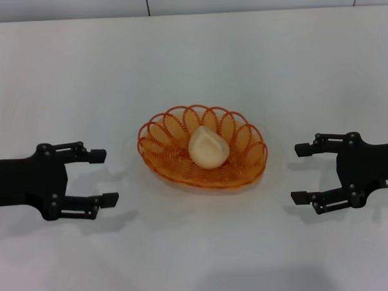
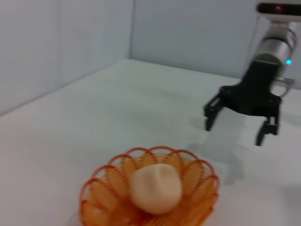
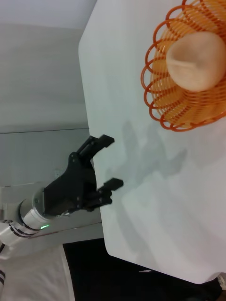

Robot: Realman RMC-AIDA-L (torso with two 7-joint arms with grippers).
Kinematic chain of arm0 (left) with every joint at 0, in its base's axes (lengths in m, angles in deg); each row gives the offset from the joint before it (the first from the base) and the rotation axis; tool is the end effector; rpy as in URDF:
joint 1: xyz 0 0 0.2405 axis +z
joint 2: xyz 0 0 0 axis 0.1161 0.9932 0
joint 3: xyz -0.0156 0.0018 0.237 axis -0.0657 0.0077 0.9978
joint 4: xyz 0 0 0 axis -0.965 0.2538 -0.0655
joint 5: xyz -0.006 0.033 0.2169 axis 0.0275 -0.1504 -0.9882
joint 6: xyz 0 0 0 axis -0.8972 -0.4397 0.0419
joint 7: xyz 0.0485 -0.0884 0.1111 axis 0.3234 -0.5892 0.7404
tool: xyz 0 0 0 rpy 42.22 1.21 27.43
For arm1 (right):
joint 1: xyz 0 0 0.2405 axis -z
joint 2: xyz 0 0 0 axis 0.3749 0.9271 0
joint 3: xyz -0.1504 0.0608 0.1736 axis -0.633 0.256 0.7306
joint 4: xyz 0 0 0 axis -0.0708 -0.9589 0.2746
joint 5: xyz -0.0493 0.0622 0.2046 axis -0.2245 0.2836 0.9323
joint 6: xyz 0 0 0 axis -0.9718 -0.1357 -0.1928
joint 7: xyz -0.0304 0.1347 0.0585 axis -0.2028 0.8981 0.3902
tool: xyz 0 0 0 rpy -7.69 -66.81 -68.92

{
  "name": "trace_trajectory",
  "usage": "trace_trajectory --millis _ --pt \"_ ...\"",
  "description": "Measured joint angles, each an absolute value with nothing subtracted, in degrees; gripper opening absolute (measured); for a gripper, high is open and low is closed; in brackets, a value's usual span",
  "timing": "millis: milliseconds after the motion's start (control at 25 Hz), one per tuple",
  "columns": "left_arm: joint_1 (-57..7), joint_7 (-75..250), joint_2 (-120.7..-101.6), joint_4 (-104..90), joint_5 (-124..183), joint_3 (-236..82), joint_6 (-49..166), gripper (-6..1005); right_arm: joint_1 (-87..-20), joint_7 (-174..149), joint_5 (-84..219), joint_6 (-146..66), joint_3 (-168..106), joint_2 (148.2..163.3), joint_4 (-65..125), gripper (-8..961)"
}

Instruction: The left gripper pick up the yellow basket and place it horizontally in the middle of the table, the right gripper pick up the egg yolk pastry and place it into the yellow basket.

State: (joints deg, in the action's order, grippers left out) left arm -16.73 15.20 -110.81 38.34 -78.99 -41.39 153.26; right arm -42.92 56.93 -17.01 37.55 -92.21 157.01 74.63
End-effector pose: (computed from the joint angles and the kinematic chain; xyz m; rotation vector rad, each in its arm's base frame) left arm -0.2829 0.2877 0.0505 -2.8972 -0.3964 -0.5024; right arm 0.2462 0.3081 0.0019 -2.8940 0.2149 0.5253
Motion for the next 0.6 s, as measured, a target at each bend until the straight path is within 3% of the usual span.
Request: trace_trajectory --millis 600 --pt "-17.15 15.08 -110.85 38.12 -79.48 -41.67 152.87 833 -42.79 57.01 -17.01 37.63 -92.18 156.96 74.59 874"
